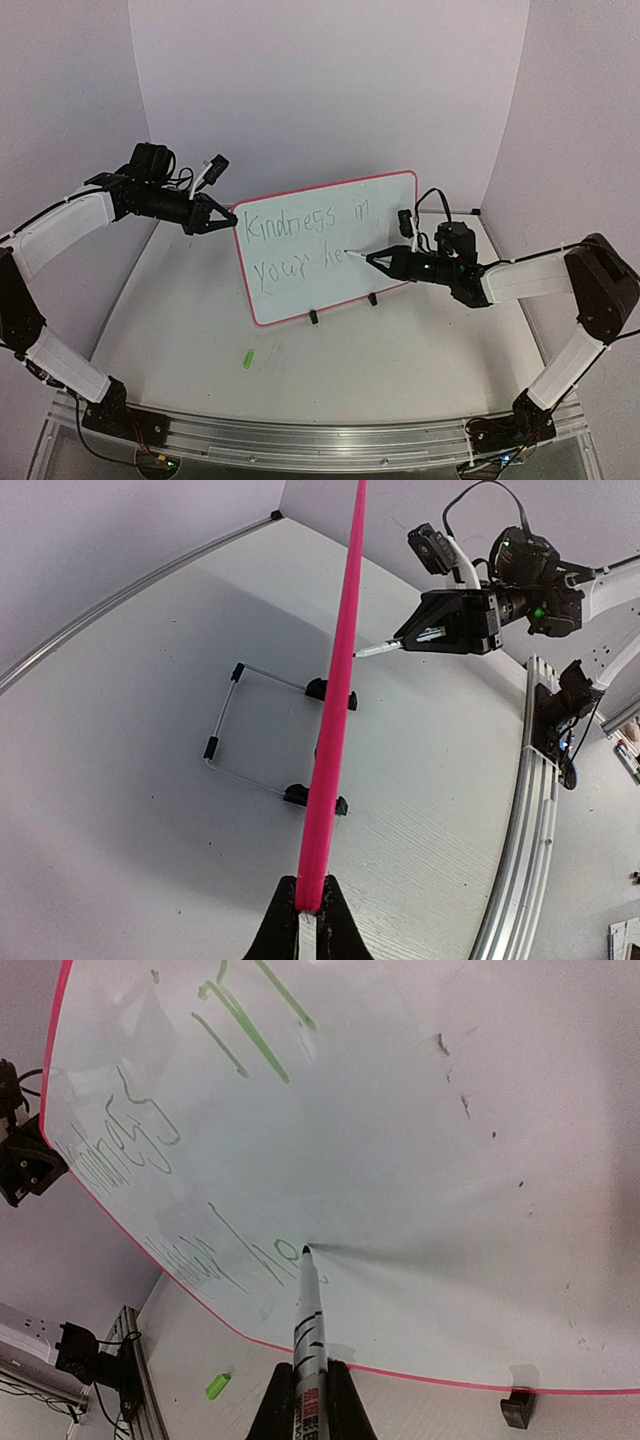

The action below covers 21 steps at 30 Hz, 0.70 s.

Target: Write a sentence on the whiteboard

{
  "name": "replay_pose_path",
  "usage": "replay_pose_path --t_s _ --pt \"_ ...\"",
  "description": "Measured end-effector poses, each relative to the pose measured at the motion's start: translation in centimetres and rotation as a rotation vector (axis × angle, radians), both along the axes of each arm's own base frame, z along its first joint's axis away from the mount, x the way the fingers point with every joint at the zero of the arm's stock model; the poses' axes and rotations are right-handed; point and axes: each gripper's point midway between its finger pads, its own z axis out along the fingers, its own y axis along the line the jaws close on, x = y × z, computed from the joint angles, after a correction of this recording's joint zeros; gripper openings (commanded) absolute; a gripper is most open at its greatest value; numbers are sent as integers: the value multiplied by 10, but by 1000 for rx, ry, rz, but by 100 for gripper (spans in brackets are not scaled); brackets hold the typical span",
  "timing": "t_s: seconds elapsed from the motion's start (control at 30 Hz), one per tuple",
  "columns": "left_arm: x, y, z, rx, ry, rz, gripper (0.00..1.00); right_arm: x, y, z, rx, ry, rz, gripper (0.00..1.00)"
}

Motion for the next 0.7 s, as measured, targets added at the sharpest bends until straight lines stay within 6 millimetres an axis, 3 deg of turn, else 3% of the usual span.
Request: replay_pose_path --t_s 0.7 --pt "0 0 0 0 1 0 0 -3 -3 -20 -30 39 0 0"
